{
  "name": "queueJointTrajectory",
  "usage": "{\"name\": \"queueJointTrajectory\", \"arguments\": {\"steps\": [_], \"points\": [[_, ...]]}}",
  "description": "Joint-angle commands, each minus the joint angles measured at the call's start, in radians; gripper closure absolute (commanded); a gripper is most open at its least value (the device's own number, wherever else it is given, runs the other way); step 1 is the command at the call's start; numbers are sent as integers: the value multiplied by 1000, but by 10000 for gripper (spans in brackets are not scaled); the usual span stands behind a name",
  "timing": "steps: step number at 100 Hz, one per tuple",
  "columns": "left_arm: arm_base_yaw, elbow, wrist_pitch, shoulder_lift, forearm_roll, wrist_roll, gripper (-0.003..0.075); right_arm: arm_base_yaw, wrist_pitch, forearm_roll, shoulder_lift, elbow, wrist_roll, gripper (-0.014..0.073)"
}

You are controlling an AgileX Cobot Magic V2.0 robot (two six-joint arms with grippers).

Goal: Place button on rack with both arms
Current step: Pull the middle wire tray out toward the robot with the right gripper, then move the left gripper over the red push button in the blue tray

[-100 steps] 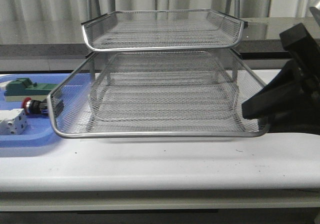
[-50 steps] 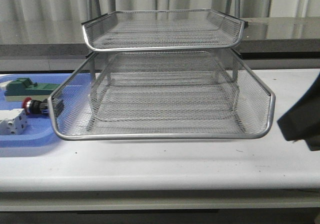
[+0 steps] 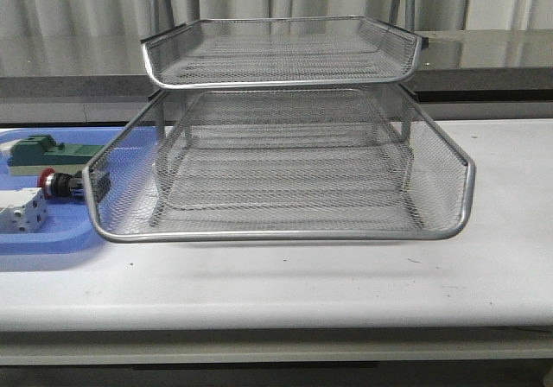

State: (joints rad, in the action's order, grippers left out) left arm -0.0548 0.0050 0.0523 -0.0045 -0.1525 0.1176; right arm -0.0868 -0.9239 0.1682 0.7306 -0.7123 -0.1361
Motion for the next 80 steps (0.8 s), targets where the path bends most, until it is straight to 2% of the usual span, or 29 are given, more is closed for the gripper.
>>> {"name": "queueJointTrajectory", "arguments": {"steps": [1, 22, 46, 53, 74, 78, 80], "points": [[0, 32, 73, -31, 3, 9, 741, -1, 3, -65, -53, -38, 60, 232], [0, 32, 73, -31, 3, 9, 741, -1, -65, -149, -169, -38, 136, 232], [0, 32, 73, -31, 3, 9, 741, -1, -67, -154, -239, -38, 144, 249], [0, 32, 73, -31, 3, 9, 741, -1, -67, -154, -241, -38, 144, 319], [0, 32, 73, -31, 3, 9, 741, -1, -70, -154, -241, -38, 144, 629], [0, 32, 73, -31, 3, 9, 741, -1, -70, -154, -241, -38, 144, 669], [0, 32, 73, -31, 3, 9, 741, -1, -70, -154, -241, -38, 144, 660]]}}
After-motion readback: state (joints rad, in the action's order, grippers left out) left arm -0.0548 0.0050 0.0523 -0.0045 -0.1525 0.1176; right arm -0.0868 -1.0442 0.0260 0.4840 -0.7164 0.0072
